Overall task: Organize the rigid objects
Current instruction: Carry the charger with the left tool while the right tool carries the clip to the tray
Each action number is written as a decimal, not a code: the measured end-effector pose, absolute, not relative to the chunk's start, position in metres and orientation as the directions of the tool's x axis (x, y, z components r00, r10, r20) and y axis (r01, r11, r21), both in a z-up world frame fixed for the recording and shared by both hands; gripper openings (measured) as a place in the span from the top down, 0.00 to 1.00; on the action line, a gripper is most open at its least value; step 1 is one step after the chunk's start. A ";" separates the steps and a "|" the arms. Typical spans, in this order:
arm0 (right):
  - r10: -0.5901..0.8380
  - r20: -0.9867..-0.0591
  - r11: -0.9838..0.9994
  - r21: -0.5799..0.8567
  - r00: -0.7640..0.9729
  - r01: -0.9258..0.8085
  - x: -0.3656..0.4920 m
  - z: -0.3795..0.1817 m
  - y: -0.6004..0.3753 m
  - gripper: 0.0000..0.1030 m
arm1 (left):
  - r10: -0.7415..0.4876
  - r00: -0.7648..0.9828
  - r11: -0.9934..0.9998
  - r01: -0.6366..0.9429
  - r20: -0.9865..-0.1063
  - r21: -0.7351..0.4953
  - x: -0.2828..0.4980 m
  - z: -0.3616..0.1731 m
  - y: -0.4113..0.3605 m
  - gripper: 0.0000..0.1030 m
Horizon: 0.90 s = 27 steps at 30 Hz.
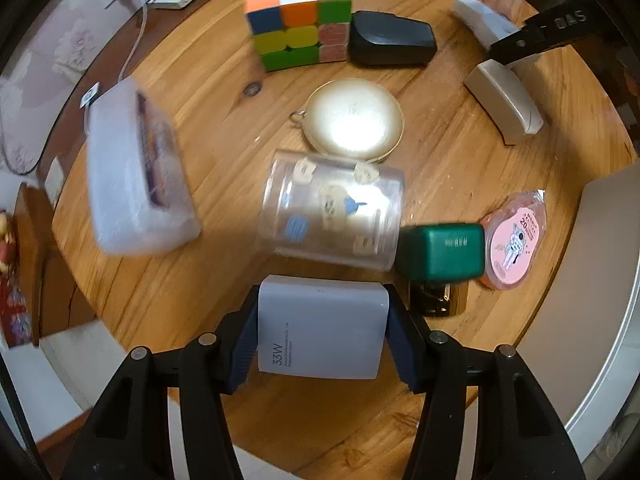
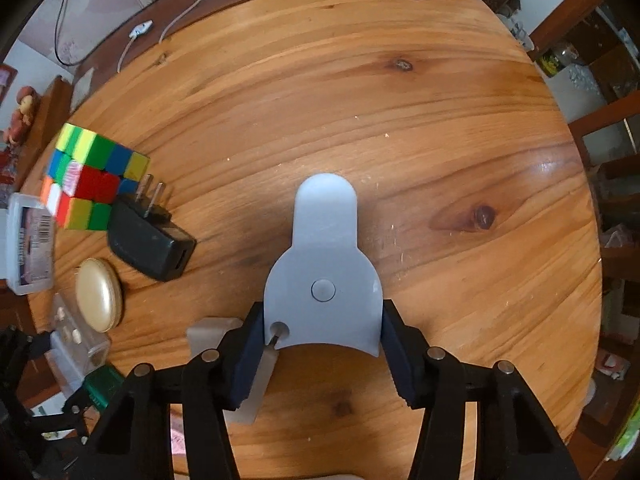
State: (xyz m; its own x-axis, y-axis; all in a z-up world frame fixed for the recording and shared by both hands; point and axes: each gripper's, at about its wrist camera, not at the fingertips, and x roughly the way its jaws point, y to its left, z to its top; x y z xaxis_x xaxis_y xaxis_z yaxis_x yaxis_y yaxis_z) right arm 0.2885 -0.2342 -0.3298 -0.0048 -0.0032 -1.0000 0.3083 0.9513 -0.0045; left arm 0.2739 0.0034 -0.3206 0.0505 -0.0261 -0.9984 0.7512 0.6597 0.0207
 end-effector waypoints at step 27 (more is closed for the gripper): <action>0.203 -0.912 0.979 0.191 0.357 -0.068 0.147 -0.117 -0.170 0.46 | -0.241 0.334 0.915 0.390 -0.911 -0.099 0.135 -0.092 0.039 0.42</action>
